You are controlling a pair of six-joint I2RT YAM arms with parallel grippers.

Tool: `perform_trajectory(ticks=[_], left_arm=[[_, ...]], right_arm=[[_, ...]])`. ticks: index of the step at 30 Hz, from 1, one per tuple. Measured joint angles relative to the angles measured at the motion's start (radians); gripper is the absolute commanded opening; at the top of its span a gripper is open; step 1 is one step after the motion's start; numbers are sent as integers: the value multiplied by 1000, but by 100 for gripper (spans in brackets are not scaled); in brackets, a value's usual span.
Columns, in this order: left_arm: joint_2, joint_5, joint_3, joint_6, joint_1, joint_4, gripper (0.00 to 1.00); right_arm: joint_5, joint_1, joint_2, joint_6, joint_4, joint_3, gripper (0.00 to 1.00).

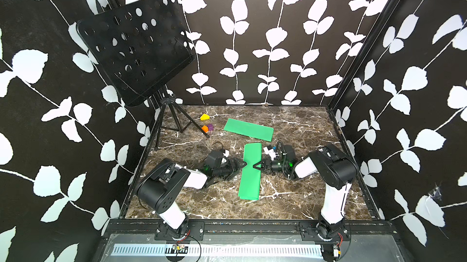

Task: Fold the rectangular paper in half along the long edge
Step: Fold the paper at the center of the board.

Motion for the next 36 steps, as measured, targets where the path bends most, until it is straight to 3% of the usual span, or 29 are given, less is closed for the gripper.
perform_trajectory(ticks=[11,36], left_arm=[[38,31,44,116,6,-86,52],[94,58,55,156,7,-55,44]], right_arm=[[-45,0,0,-51,-117,45,21],[-86,3,10,-154,-313,129,22]])
